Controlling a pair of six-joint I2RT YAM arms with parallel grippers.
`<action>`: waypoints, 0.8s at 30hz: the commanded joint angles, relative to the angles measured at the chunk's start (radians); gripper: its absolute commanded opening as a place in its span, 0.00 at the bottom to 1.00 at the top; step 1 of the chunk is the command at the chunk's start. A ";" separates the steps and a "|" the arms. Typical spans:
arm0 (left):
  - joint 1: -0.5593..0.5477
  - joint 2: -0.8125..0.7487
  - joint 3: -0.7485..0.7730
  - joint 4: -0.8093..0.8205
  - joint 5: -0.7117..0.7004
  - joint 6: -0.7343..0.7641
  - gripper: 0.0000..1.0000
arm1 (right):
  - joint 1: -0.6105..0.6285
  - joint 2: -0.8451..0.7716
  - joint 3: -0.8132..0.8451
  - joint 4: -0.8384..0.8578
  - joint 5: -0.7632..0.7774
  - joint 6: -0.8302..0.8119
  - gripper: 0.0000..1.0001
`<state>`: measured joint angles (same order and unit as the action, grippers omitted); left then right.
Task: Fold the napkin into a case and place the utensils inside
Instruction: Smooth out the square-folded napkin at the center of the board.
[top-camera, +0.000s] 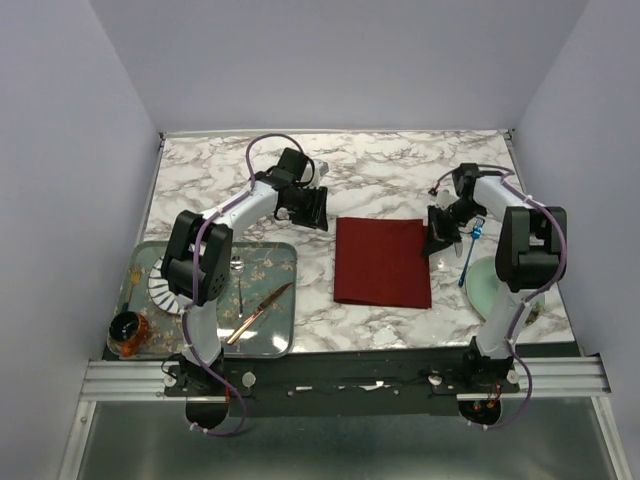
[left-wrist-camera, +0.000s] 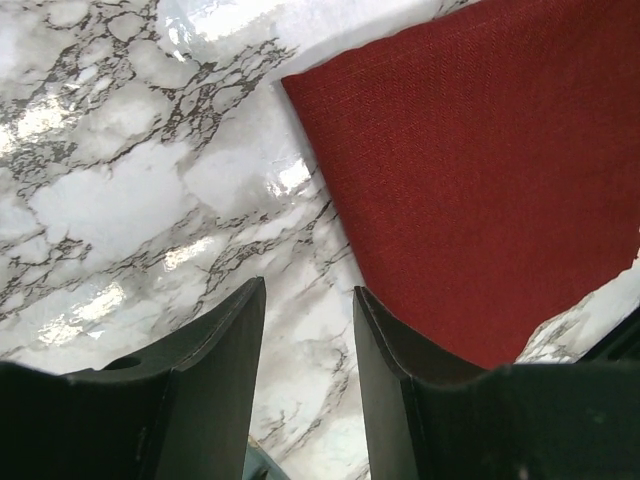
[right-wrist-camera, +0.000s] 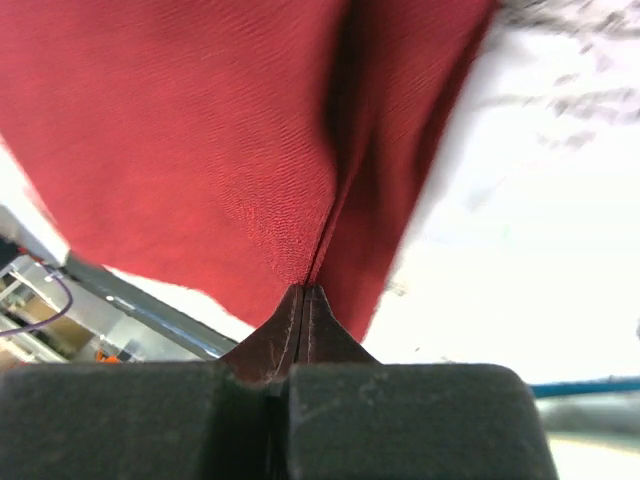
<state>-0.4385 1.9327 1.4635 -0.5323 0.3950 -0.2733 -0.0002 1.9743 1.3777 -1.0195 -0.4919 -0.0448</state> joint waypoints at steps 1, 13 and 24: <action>-0.005 -0.034 -0.023 -0.003 0.039 -0.003 0.50 | -0.001 -0.133 -0.031 -0.030 -0.074 0.017 0.00; -0.005 -0.031 -0.020 -0.003 0.038 -0.006 0.50 | -0.032 0.010 -0.016 -0.024 0.064 0.042 0.01; -0.006 -0.032 -0.029 -0.017 0.065 0.011 0.51 | -0.032 0.098 0.032 0.019 0.127 0.102 0.01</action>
<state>-0.4408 1.9324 1.4429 -0.5327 0.4095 -0.2768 -0.0277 2.0331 1.3720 -1.0267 -0.4065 0.0303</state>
